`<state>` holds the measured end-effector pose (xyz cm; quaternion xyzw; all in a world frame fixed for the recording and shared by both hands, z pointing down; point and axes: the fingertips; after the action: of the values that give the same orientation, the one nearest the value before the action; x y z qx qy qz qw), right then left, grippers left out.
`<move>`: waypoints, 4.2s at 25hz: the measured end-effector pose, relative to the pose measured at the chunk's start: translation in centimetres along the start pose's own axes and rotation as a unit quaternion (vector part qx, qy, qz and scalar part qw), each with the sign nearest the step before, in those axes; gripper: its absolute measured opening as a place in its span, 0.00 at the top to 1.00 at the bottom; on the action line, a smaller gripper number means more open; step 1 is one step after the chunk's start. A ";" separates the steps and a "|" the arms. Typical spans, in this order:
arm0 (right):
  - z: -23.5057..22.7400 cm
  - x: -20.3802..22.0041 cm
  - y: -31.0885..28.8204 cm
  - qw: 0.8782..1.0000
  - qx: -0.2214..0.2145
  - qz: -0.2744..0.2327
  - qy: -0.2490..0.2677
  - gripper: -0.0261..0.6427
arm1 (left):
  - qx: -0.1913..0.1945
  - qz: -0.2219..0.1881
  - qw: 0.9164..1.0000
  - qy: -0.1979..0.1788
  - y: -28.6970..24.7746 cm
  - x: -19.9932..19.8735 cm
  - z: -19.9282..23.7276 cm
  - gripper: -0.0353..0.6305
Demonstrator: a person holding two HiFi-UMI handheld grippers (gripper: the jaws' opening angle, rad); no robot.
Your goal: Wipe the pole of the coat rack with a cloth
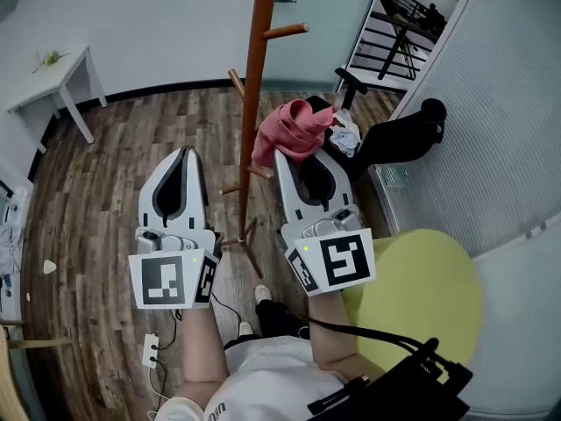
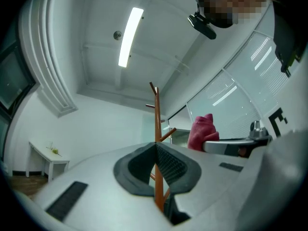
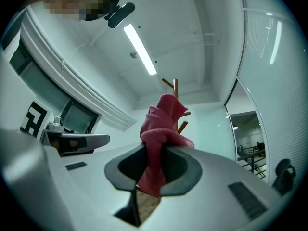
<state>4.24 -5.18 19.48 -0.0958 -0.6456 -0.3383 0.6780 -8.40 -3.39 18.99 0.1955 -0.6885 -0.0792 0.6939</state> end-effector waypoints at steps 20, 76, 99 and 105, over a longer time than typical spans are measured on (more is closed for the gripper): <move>-5.5 0.1 -7.5 0.997 -0.061 -0.050 0.017 0.84 | -0.056 -0.006 0.997 -0.045 -7.7 2.0 0.5 0.93; -5.9 3.0 -13.6 0.997 0.024 -0.018 0.073 0.84 | 0.033 0.003 0.999 -0.028 -13.0 4.5 3.6 0.93; -5.8 5.2 -13.0 0.997 0.025 0.017 0.072 0.84 | 0.035 0.025 0.999 -0.014 -12.5 6.2 3.1 0.93; -5.8 5.6 -13.0 0.998 0.027 0.018 0.061 0.84 | 0.038 0.026 0.999 -0.013 -12.3 6.3 3.1 0.93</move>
<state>1.01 -20.08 19.93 -0.0684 -0.6097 -0.3136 0.7248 -9.20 -17.52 20.05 0.2024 -0.7048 -0.0372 0.6789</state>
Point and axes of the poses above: the fingertips, and each gripper's own axes: y backward along the fingers, z to its left, x out of its underside, and after that the axes turned 4 degrees about -x, right-handed
